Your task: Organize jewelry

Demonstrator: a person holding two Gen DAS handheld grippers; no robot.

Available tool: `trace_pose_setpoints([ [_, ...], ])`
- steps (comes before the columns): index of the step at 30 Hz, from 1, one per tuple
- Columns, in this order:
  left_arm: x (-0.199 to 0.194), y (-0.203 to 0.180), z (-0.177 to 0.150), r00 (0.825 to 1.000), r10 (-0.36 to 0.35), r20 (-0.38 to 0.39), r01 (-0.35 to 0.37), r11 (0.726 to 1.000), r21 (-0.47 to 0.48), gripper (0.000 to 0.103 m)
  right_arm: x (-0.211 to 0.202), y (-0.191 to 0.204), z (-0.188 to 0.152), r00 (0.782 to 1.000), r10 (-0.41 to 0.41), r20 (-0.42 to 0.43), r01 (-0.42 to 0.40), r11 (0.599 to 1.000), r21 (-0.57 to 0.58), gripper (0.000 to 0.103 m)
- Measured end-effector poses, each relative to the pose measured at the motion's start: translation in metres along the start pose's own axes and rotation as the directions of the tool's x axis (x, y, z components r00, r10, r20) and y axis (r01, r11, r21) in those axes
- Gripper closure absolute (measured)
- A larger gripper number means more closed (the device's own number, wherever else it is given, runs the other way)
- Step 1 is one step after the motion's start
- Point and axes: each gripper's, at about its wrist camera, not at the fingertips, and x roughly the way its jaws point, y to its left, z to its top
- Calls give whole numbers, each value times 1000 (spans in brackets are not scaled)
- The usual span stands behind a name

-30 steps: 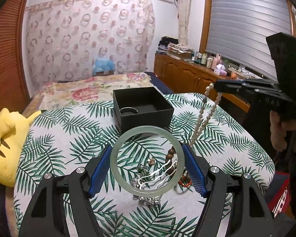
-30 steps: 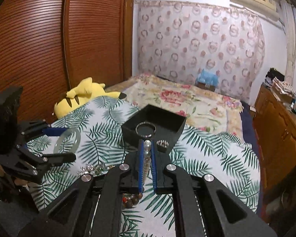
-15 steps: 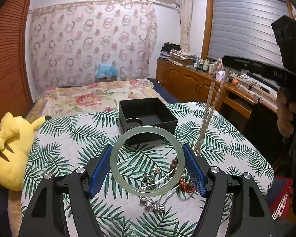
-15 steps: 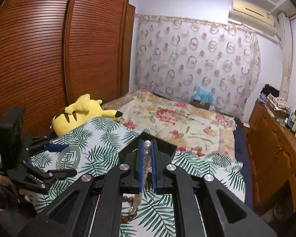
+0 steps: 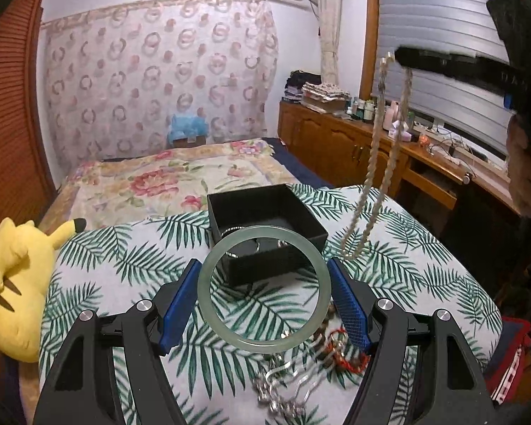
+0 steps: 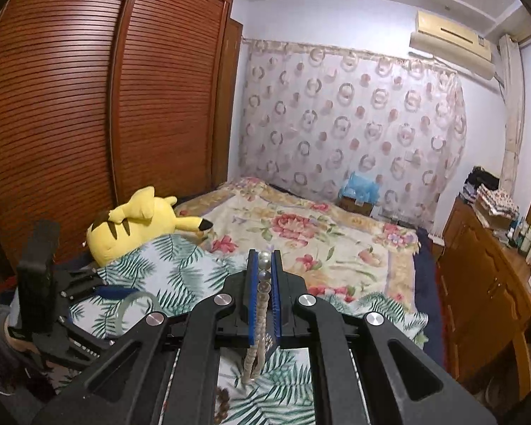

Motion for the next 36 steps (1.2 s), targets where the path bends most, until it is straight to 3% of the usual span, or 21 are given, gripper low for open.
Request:
trace_pose_setpoints([
  [13,46,8,30,999,-6,-38,6,1000,8,34,51,-32,30,999,41,11,-41,999,8,95],
  [26,95,18,46,994,6,-112,-4,1000,20,34,153,-45,-53,973,163,-166,-140,980,142,95],
  [36,124,11,53,988,8,-156,0,999,53,34,171,-56,-85,963,176,-202,-138,972,190,94],
])
